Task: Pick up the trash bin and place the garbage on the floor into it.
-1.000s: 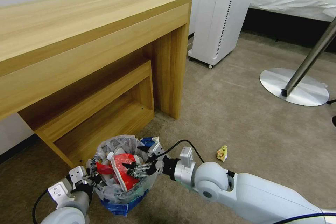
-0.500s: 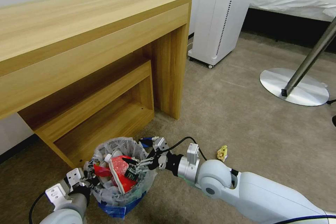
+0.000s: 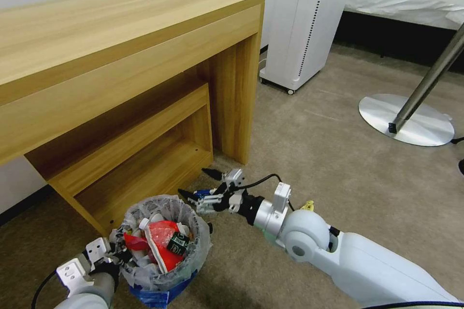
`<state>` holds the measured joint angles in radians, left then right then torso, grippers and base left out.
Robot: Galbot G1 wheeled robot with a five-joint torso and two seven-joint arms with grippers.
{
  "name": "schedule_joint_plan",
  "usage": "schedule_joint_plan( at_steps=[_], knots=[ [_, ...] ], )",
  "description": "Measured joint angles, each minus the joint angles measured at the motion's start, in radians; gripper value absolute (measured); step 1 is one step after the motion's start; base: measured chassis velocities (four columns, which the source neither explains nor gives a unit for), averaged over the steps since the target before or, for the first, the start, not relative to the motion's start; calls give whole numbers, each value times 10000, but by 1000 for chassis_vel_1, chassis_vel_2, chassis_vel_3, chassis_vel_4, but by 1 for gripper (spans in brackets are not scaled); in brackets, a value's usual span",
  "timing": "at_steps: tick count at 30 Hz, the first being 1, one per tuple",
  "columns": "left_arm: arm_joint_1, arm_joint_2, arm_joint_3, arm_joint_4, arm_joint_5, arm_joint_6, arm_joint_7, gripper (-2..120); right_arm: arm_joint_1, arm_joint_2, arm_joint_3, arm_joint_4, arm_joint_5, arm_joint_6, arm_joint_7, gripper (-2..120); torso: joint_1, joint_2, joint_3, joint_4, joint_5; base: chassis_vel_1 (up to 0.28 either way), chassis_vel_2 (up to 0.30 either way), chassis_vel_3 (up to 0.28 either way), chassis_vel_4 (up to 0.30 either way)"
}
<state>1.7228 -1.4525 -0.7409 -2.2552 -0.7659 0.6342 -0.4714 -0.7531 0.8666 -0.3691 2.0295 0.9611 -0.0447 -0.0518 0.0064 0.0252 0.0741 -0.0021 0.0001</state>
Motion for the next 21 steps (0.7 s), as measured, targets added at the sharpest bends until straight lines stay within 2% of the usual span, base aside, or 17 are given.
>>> schedule_joint_plan(
  at_steps=[5,8,9,12,13,15,17,21],
  knots=[
    [-1,14,7,24,-7,0,0,0,-582,-1,599,194,65,-2,301,100,0,0,0,-2,0,0,0,0,0],
    [-27,49,14,36,-42,0,3,0,-1235,64,1455,452,279,-133,922,100,0,0,0,0,1,0,0,0,0],
    [-27,49,14,36,-42,0,3,0,-1235,64,1455,452,279,-133,922,100,0,0,0,0,1,0,0,0,0],
    [-104,137,22,102,-111,-8,7,0,-2013,259,2947,650,680,-440,1837,100,0,0,0,-1,1,0,0,0,0],
    [-104,137,22,102,-111,-8,7,0,-2013,259,2947,650,680,-440,1837,100,0,0,0,-1,1,0,0,0,0],
    [-163,190,39,157,-153,-15,7,0,-2485,452,4061,637,1032,-799,2539,100,0,0,0,-1,0,0,0,0,0],
    [-188,205,49,181,-163,-15,9,0,-2624,536,4403,554,1133,-892,2796,100,0,0,-1,0,0,0,0,0,0],
    [-320,255,104,306,-217,-19,9,0,-3138,945,5835,-246,1962,-1636,4395,100,0,0,0,-2,0,0,0,0,0]
  ],
)
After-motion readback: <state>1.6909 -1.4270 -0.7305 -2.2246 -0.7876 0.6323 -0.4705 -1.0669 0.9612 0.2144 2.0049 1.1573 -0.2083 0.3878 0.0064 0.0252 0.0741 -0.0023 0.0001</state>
